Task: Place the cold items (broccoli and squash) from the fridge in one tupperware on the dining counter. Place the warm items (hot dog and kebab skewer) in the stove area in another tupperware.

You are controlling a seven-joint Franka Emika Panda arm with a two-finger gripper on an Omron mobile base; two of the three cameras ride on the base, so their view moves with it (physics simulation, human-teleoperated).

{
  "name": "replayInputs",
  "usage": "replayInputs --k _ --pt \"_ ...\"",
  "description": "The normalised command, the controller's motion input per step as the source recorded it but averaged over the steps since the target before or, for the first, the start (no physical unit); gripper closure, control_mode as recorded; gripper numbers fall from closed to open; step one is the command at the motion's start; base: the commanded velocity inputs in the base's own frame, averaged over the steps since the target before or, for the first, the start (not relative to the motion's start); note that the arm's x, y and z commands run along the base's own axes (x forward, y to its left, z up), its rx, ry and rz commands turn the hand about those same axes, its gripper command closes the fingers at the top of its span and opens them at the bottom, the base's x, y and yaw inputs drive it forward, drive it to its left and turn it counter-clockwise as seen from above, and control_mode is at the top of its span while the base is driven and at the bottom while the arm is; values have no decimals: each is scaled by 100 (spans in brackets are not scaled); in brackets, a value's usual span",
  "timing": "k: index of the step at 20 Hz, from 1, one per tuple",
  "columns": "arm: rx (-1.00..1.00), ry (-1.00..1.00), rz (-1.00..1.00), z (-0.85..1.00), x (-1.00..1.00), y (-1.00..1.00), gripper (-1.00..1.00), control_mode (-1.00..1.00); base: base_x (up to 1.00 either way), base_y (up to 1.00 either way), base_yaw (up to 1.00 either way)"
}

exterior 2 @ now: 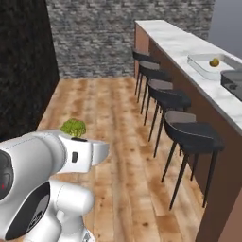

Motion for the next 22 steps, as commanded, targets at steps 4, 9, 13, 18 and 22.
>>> replayInputs --k 4,9,13,18,22 --pt "0 0 0 0 0 0 100 100 89 98 -54" --pt "0 0 0 0 0 0 100 100 91 95 -57" --pt "0 0 0 0 0 0 100 100 92 94 -58" --pt "0 0 0 0 0 0 100 100 91 96 -57" --pt "0 0 0 0 0 0 100 100 91 100 -53"
